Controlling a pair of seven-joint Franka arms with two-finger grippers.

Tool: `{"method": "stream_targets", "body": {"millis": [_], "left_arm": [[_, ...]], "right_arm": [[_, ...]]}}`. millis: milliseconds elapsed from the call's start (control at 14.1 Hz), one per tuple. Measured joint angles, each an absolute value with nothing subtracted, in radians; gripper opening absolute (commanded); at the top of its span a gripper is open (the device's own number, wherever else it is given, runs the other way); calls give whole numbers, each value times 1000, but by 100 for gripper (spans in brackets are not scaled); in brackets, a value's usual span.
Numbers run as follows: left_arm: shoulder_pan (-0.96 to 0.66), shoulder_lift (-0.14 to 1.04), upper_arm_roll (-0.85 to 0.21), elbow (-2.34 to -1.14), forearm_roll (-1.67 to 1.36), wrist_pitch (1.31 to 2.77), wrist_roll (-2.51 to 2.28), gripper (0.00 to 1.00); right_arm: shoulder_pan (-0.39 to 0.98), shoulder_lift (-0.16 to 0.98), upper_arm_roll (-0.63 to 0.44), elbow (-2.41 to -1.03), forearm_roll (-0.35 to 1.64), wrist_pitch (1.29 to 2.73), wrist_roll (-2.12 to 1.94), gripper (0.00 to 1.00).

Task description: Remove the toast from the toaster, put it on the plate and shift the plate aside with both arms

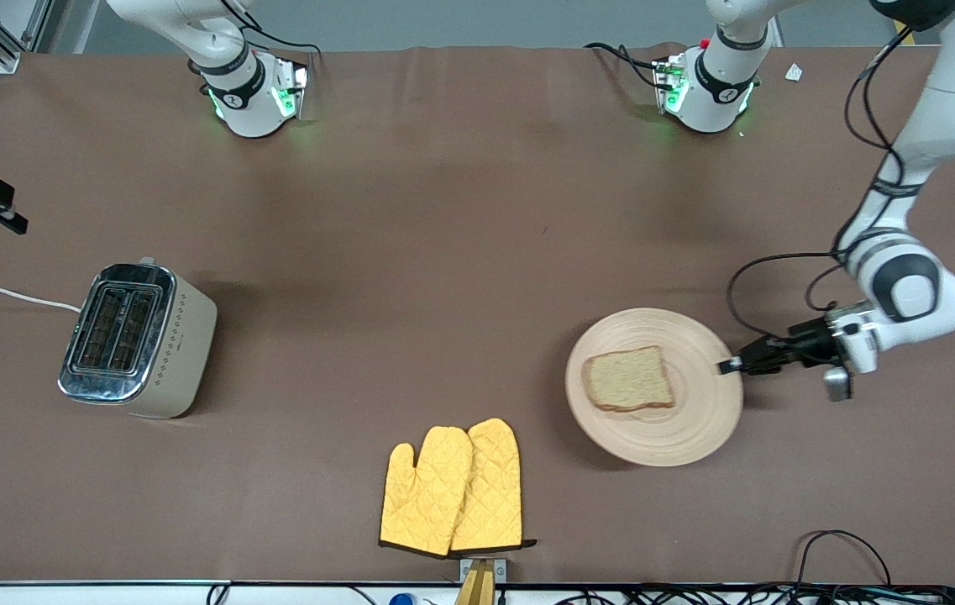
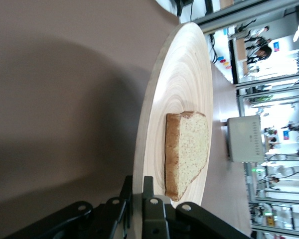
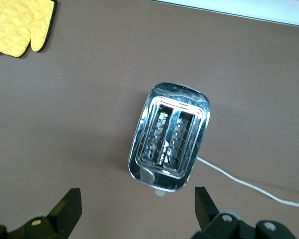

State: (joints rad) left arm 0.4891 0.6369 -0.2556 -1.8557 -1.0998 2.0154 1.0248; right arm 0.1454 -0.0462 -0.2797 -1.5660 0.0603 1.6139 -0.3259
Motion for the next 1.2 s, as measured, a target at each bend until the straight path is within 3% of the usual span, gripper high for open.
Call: {"method": "stream_targets", "body": {"millis": [354, 848, 1131, 1202], "left_arm": [[690, 655, -254, -1783, -904, 1876, 942, 0], [713, 764, -250, -1777, -887, 1811, 886, 2], [719, 770, -239, -1763, -835, 1801, 846, 25], [719, 770, -239, -1756, -821, 1799, 844, 46]], "right_arm": [[146, -42, -268, -1520, 48, 1537, -169, 100], [146, -38, -265, -1514, 32, 1537, -104, 100], [156, -36, -260, -1511, 1, 1536, -86, 100], [166, -36, -257, -1511, -15, 1534, -64, 100]]}}
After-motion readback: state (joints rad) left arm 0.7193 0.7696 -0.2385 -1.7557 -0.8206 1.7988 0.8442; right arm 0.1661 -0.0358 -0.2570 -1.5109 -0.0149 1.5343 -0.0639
